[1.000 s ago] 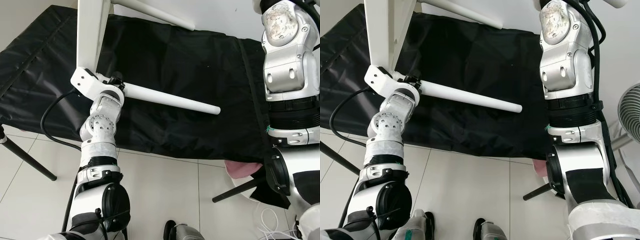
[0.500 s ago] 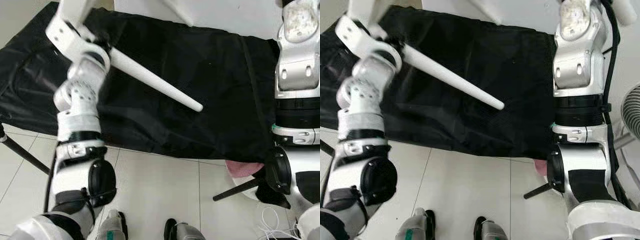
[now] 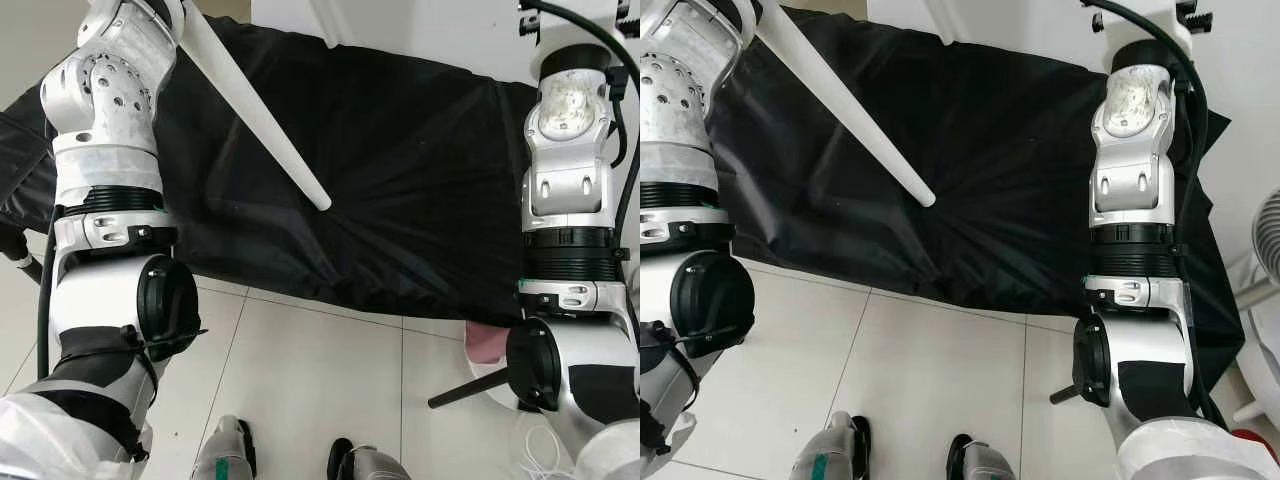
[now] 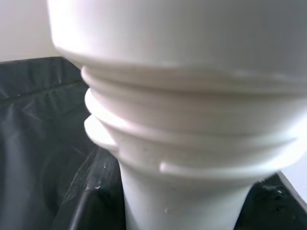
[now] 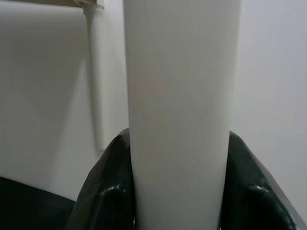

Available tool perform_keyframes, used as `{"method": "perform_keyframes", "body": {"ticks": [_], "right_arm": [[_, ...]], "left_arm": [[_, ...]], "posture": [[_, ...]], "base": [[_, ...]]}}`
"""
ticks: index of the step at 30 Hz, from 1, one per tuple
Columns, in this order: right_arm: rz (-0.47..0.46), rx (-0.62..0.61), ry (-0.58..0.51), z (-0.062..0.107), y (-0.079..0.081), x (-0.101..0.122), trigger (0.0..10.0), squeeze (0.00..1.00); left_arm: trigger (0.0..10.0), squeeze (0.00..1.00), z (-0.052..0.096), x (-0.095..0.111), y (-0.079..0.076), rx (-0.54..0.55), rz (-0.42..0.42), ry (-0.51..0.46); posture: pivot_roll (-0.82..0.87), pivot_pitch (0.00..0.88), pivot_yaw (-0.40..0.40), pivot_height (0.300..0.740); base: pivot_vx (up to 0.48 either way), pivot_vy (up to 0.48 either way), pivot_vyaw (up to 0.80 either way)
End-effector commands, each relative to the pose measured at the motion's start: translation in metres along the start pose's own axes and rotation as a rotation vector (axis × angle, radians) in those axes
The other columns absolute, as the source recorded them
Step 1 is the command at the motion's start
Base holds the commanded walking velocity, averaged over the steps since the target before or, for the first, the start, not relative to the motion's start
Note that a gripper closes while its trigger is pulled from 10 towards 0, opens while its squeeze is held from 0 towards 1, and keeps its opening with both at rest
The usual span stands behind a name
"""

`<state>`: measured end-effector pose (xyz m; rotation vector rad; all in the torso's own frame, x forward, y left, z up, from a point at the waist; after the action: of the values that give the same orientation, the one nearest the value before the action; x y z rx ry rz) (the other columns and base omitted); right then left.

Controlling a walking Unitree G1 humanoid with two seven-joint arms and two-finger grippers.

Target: Building children table

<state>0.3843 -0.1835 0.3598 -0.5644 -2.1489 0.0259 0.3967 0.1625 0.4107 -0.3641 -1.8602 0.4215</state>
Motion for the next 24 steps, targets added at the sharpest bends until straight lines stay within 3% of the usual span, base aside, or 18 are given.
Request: {"method": "perform_keyframes", "body": {"ticks": [1,3,4,6,7,9,11,12,13,14,17,18,19,20,24], "right_arm": [[-0.042,0.181,0.399,0.056,0.046,-0.1,10.0,0.0],[-0.196,0.199,0.48,0.077,0.062,-0.117,10.0,0.0],[-0.196,0.199,0.48,0.077,0.062,-0.117,10.0,0.0],[-0.312,0.192,0.541,0.098,0.07,-0.133,10.0,0.0],[-0.312,0.192,0.541,0.098,0.07,-0.133,10.0,0.0],[-0.381,0.208,0.543,0.113,0.076,-0.138,10.0,0.0],[-0.399,0.228,0.542,0.118,0.079,-0.139,10.0,0.0],[-0.427,0.235,0.527,0.12,0.082,-0.137,10.0,0.0],[-0.427,0.235,0.527,0.12,0.082,-0.137,10.0,0.0],[-0.43,0.237,0.515,0.122,0.083,-0.136,10.0,0.0],[-0.446,0.234,0.504,0.124,0.083,-0.136,10.0,0.0],[-0.457,0.236,0.509,0.124,0.083,-0.138,10.0,0.24],[-0.469,0.235,0.519,0.125,0.082,-0.14,10.0,0.92],[-0.487,0.233,0.52,0.126,0.082,-0.14,10.0,1.0],[-0.511,0.229,0.504,0.126,0.079,-0.14,10.0,1.0]], "left_arm": [[0.0,0.0,0.014,0.051,-0.062,-0.363,0.09,-0.178],[0.0,0.0,0.015,0.036,-0.076,-0.405,0.083,-0.119],[0.0,0.0,0.015,0.036,-0.076,-0.405,0.083,-0.119],[0.0,0.0,0.018,0.016,-0.095,-0.465,0.077,-0.048],[0.0,0.0,0.018,0.016,-0.095,-0.465,0.077,-0.048],[0.0,0.0,0.023,-0.004,-0.113,-0.53,0.059,0.019],[0.0,0.0,0.025,-0.012,-0.119,-0.555,0.042,0.053],[3.4,0.0,0.026,-0.023,-0.122,-0.574,0.023,0.089],[3.4,0.0,0.026,-0.023,-0.122,-0.574,0.023,0.089],[10.0,0.0,0.027,-0.036,-0.124,-0.588,0.008,0.133],[10.0,0.0,0.029,-0.053,-0.124,-0.597,-0.015,0.185],[10.0,0.0,0.029,-0.057,-0.123,-0.597,-0.02,0.199],[10.0,0.04,0.029,-0.06,-0.121,-0.595,-0.025,0.208],[10.0,1.0,0.028,-0.062,-0.119,-0.59,-0.029,0.217],[10.0,1.0,0.029,-0.067,-0.116,-0.591,-0.034,0.233]], "posture": [[0.06,0.165,-0.029,0.74],[0.06,0.168,-0.03,0.74],[0.06,0.168,-0.03,0.74],[0.08,0.172,-0.033,0.74],[0.08,0.172,-0.033,0.74],[0.08,0.172,-0.037,0.74],[0.08,0.173,-0.035,0.74],[0.07,0.174,-0.027,0.74],[0.07,0.174,-0.027,0.74],[0.07,0.175,-0.024,0.74],[0.07,0.177,-0.021,0.74],[0.07,0.177,-0.021,0.74],[0.07,0.178,-0.019,0.74],[0.07,0.179,-0.018,0.74],[0.07,0.178,-0.019,0.74]], "base": [[0.0,0.0,0.0],[0.0,0.0,0.0],[0.0,0.0,0.0],[0.0,0.0,0.0],[0.0,0.0,0.0],[0.0,0.0,0.0],[0.0,0.0,0.0],[0.0,0.0,0.0],[0.0,0.0,0.0],[0.0,0.0,0.0],[0.0,0.0,0.0],[0.0,0.0,0.0],[0.0,0.0,0.0],[0.0,0.0,0.0],[0.0,0.0,0.0]]}}
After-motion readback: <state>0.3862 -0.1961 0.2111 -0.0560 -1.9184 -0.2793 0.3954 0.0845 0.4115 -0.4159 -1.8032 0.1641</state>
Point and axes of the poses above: a point about 5 cm out from each wrist's last joint towards the gripper, its own z axis pointing back from the gripper into the wrist, its own x axis along the axis of the wrist's last joint, y = z × x, the point moved 2 cm from there along -z, pointing out of the wrist towards the gripper, and after that the axes turned 6 degrees about -z, right-handed, at the moved point
